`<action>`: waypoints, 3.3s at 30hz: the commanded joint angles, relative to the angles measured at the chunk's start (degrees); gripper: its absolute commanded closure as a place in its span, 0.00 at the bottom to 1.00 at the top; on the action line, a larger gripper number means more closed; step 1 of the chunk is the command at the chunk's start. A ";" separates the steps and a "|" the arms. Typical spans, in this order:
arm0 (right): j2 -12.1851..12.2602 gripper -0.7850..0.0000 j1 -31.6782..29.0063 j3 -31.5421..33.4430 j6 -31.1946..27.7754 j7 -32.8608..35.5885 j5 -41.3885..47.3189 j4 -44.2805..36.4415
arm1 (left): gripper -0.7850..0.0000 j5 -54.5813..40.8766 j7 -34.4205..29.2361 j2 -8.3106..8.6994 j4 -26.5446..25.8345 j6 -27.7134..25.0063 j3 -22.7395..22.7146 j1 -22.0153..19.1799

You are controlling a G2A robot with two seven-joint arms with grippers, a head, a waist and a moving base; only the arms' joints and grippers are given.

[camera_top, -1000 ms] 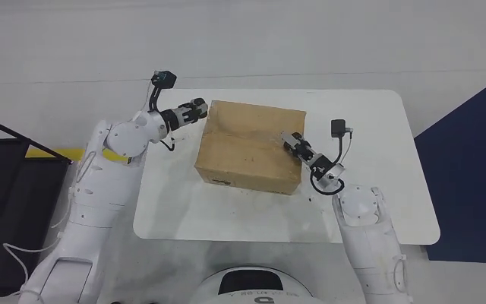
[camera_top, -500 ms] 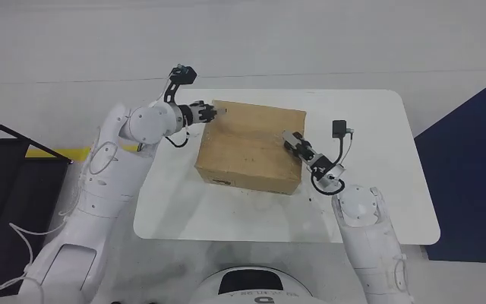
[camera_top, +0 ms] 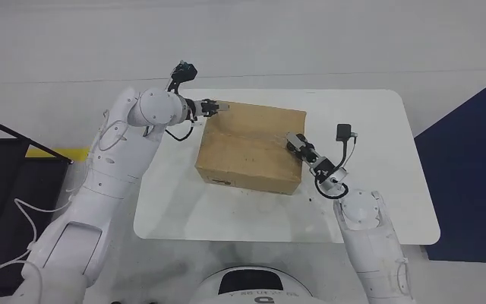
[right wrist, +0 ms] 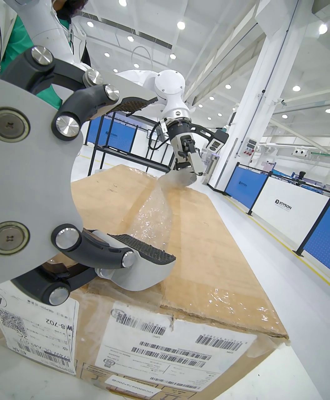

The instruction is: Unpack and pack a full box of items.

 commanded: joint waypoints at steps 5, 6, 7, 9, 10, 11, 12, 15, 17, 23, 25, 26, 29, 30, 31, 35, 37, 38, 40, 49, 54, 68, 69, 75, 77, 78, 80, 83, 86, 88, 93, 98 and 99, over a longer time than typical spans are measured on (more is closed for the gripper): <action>0.23 0.00 0.39 -0.61 -0.86 -0.55 0.47 1.12 | 0.16 0.36 0.80 -0.51 2.61 -0.31 1.74 -0.94; 0.28 0.00 0.38 -0.64 -1.05 -0.63 0.56 1.30 | 0.48 0.25 1.11 -0.57 2.59 -0.60 1.87 -0.99; 0.33 0.00 0.36 -0.66 -1.23 -0.71 0.66 1.41 | 0.58 0.20 1.70 -0.60 2.45 -1.00 1.87 -0.95; 0.43 0.00 0.30 -0.70 -1.54 -0.83 0.85 1.61 | 0.58 -0.18 3.93 -0.58 1.40 -2.22 1.29 -0.57; 0.48 0.00 0.30 -0.73 -1.64 -0.88 0.88 1.67 | 0.65 0.26 6.29 -0.46 0.55 -3.18 0.74 0.04; 0.52 0.00 0.29 -0.77 -1.66 -1.03 0.99 1.74 | 0.65 1.03 8.30 -0.30 -0.30 -3.83 0.26 0.85; 0.55 0.00 0.28 -0.88 -1.68 -1.06 1.12 1.77 | 0.73 0.73 9.33 -0.17 -1.24 -4.53 -0.33 1.81; 0.66 0.00 0.33 -1.21 -1.69 -1.32 1.16 1.84 | 1.00 -0.68 12.13 0.43 -3.82 -7.58 -2.89 5.06; 0.74 0.00 0.41 -1.47 -1.66 -1.39 1.08 1.90 | 1.00 -1.99 13.33 0.83 -5.23 -9.56 -4.62 7.36; 0.96 0.00 0.86 -2.15 -0.81 -1.53 0.84 1.68 | 1.00 -5.63 15.47 1.74 -7.69 -12.86 -9.04 12.78; 1.03 0.00 1.05 -2.46 -0.33 -1.60 0.53 1.37 | 1.00 -6.62 16.21 2.02 -8.62 -14.75 -10.34 14.35; 1.06 0.00 1.16 -2.62 -0.13 -1.64 0.42 1.19 | 1.00 -7.35 16.59 2.14 -9.08 -15.86 -10.99 15.11; 1.14 0.00 1.51 -3.11 0.60 -1.77 0.07 0.78 | 1.00 -9.09 17.68 2.57 -10.35 -20.82 -12.94 17.37; 1.17 0.00 1.62 -3.29 0.84 -1.77 -0.04 0.67 | 1.00 -10.41 18.36 2.68 -10.41 -22.18 -13.78 18.22; 1.20 0.00 1.74 -3.40 1.06 -1.84 -0.11 0.55 | 1.00 -11.69 19.18 2.79 -10.34 -23.22 -14.72 18.95; 1.32 0.00 2.03 -3.80 1.85 -2.12 -0.35 0.13 | 1.00 -13.42 23.04 3.17 -9.80 -26.52 -17.55 21.51; 1.39 0.00 2.19 -4.04 2.14 -2.10 -0.54 -0.10 | 1.00 -13.04 25.14 3.30 -9.56 -28.86 -18.28 22.70; 1.42 0.00 2.31 -4.11 2.41 -2.13 -0.64 -0.19 | 1.00 -12.89 25.70 3.38 -9.28 -30.18 -18.50 23.18; 1.48 0.00 2.52 -4.33 2.91 -2.17 -0.79 -0.41 | 1.00 -12.71 26.28 3.50 -8.63 -32.43 -18.81 23.74; 1.80 0.00 2.76 -4.82 4.86 -2.51 -1.46 -1.78 | 1.00 -10.89 29.31 3.98 -4.69 -43.08 -19.67 24.68; 1.98 0.00 2.81 -4.98 5.59 -2.62 -1.54 -2.17 | 1.00 -6.55 32.68 4.24 -2.57 -49.11 -19.65 25.54; 2.40 0.00 3.38 -5.85 6.65 -3.02 -1.98 -2.81 | 0.00 -22.99 26.58 4.22 1.63 -38.03 -21.86 25.57; 2.44 0.00 3.41 -5.94 6.71 -2.96 -2.07 -2.90 | 0.00 -27.54 24.57 4.22 1.83 -37.19 -22.49 25.54; 2.66 0.00 3.25 -6.01 6.84 -3.10 -2.32 -3.37 | 0.11 -45.81 1.58 4.58 8.20 -29.09 -22.79 20.05; 2.73 0.00 3.06 -6.00 6.82 -3.17 -2.32 -3.55 | 0.22 -43.10 -2.88 4.80 12.41 -30.12 -21.52 17.35; 2.77 0.00 2.99 -6.00 6.76 -3.22 -2.35 -3.64 | 0.38 -42.53 -4.30 4.75 14.42 -30.86 -20.68 16.27; 2.85 0.00 2.87 -6.03 6.68 -3.18 -2.43 -3.71 | 0.44 -43.76 -7.29 4.50 18.31 -32.16 -19.25 14.31; 2.96 0.00 2.73 -6.03 6.83 -3.25 -2.52 -3.77 | 0.52 -46.19 -9.90 3.92 22.81 -33.98 -17.26 11.97; 3.08 0.00 2.63 -5.97 6.93 -3.20 -2.55 -3.91 | 0.65 -46.86 -9.09 3.33 25.57 -35.31 -15.52 10.11; 3.15 0.00 2.62 -5.94 7.04 -3.18 -2.62 -3.99 | 0.71 -48.18 -8.87 2.96 26.62 -36.35 -14.75 9.20; 3.33 0.00 2.73 -6.05 7.18 -2.96 -2.71 -4.16 | 0.83 -48.43 -7.69 2.53 28.35 -38.94 -13.47 7.51; 3.43 0.00 3.15 -6.30 7.43 -3.08 -2.38 -4.11 | 1.00 -48.20 -7.62 2.23 29.16 -39.57 -12.20 5.99; 3.46 0.00 3.27 -6.38 7.44 -3.00 -2.49 -4.10 | 1.00 -48.10 -7.47 2.18 29.25 -39.69 -11.98 5.75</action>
